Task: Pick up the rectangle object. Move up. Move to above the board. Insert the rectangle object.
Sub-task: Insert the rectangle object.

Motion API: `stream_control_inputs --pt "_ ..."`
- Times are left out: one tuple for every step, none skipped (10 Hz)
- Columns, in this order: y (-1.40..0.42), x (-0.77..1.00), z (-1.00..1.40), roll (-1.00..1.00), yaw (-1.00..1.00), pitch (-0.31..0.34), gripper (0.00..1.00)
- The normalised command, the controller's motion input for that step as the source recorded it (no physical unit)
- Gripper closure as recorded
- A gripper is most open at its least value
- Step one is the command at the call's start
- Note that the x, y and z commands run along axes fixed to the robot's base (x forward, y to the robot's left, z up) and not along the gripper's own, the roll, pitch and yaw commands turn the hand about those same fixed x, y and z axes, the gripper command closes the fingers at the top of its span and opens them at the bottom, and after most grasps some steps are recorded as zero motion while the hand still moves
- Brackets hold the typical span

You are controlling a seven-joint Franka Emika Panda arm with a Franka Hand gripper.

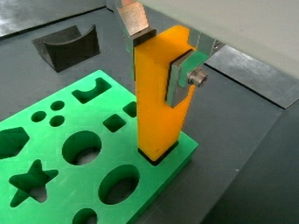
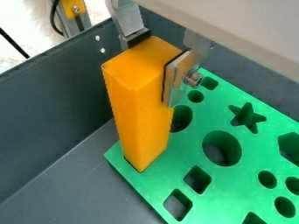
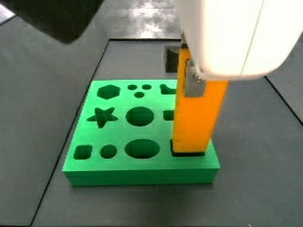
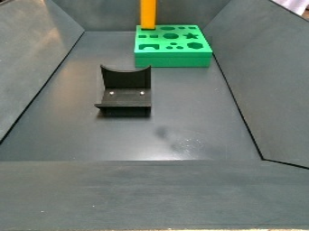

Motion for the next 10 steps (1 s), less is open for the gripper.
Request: stream_control_inputs --pt "0.0 0.0 -0.12 0.04 -0.08 0.0 1.0" --pt "-0.01 0.0 -0.13 0.03 -0.06 0.0 1.0" --pt "-0.03 0.0 -0.13 0.02 -0.04 0.0 1.0" --pt "-0.07 0.03 -0.11 0.02 -0.02 0.0 1.0" --pt "-0.09 0.05 -0.09 0.02 0.0 0.0 1.0" --pt "-0.1 0.06 -0.11 0.02 0.0 0.0 1.0" --pt "-0.08 0.07 -0.12 0.02 0.0 0.0 1.0" --pt "-0.06 0.07 -0.12 0.02 0.01 0.0 1.0" --pt "-0.03 0.07 -0.13 0.01 0.02 0.0 1.0" --pt "-0.03 0.05 -0.15 0.02 0.02 0.0 1.0"
